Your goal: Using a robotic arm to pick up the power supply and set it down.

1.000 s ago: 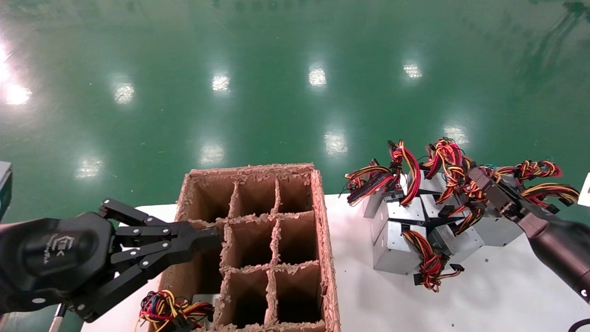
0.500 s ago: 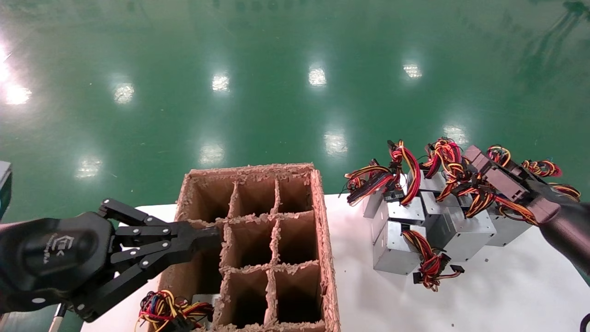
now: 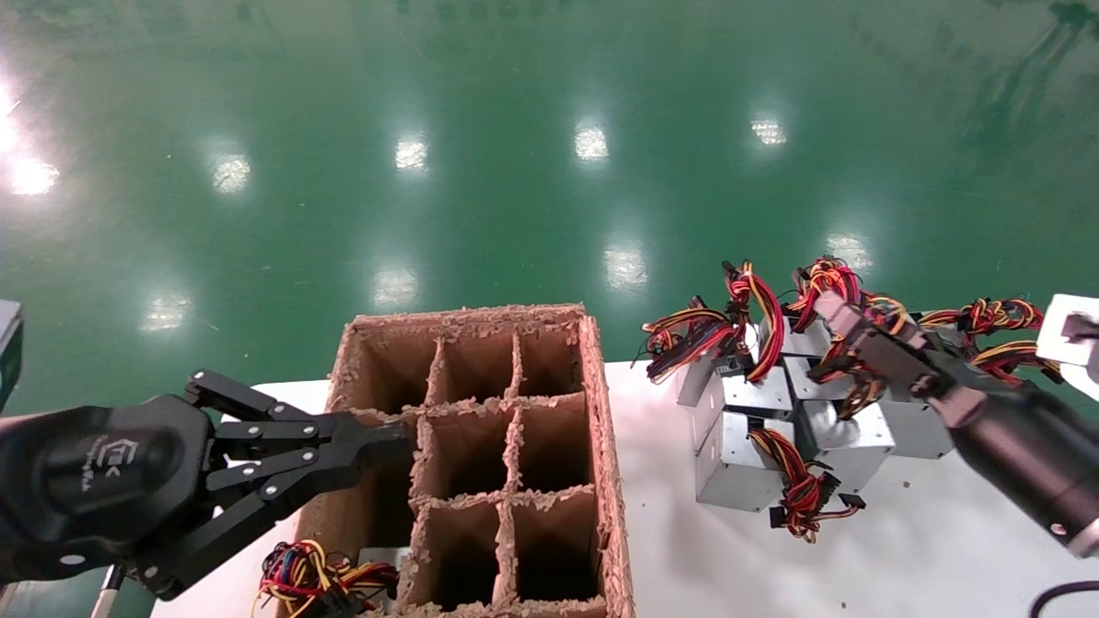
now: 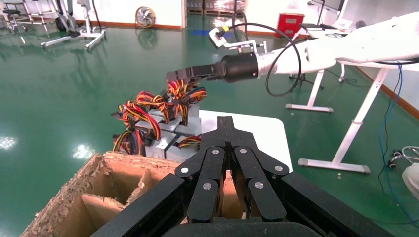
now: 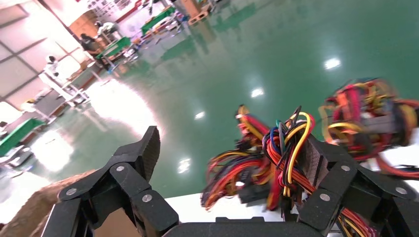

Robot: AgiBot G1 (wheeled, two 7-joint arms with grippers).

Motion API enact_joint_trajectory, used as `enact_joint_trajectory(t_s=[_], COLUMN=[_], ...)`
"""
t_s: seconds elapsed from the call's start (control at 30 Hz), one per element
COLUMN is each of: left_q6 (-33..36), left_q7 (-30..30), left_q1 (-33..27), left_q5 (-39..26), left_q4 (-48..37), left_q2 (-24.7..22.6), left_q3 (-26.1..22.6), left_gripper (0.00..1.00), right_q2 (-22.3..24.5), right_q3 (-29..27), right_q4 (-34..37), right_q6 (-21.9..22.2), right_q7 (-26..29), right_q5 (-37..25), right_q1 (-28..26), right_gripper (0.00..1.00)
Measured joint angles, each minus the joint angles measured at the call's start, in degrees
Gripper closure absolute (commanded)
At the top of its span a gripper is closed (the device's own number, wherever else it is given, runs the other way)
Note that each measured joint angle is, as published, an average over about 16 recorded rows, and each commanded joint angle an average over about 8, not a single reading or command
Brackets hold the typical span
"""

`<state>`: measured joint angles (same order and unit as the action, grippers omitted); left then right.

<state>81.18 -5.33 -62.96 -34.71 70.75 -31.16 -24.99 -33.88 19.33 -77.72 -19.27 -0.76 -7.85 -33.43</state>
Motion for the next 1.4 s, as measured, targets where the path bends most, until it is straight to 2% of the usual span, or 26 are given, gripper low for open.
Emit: enact_joint_trajectory(t_s=[0.5, 0.77, 1.13, 1.17, 1.4], left_q6=[0.0, 0.0, 0.0, 0.0, 0.0], left_q7=[0.0, 0.0, 0.0, 0.0, 0.0], left_q1=[0.0, 0.0, 0.0, 0.0, 0.0], left_q5=[0.0, 0.0, 0.0, 0.0, 0.0], left_q4=[0.0, 0.0, 0.0, 0.0, 0.0], left_q2=[0.0, 0.0, 0.0, 0.0, 0.0], left_q3=[0.0, 0.0, 0.0, 0.0, 0.0], left_gripper=[1.0, 1.0, 1.0, 0.95, 0.09], right_q2=[4.2, 4.7, 3.1, 3.1, 2.7], right_q3=[6.2, 5.2, 2.8, 2.7, 2.0], right_q4=[-0.1, -0.2, 0.1, 0.1, 0.7], right_q6=[2.1, -3.0, -13.2, -14.0, -20.7], right_q7=[4.4, 4.0, 2.7, 2.8, 4.0], right_q5=[-1.4, -1.0, -3.8, -4.3, -8.2], right_q1=[-3.2, -5.3, -8.9, -9.2, -11.7], right_gripper=[0.0, 0.0, 0.0, 0.0, 0.0])
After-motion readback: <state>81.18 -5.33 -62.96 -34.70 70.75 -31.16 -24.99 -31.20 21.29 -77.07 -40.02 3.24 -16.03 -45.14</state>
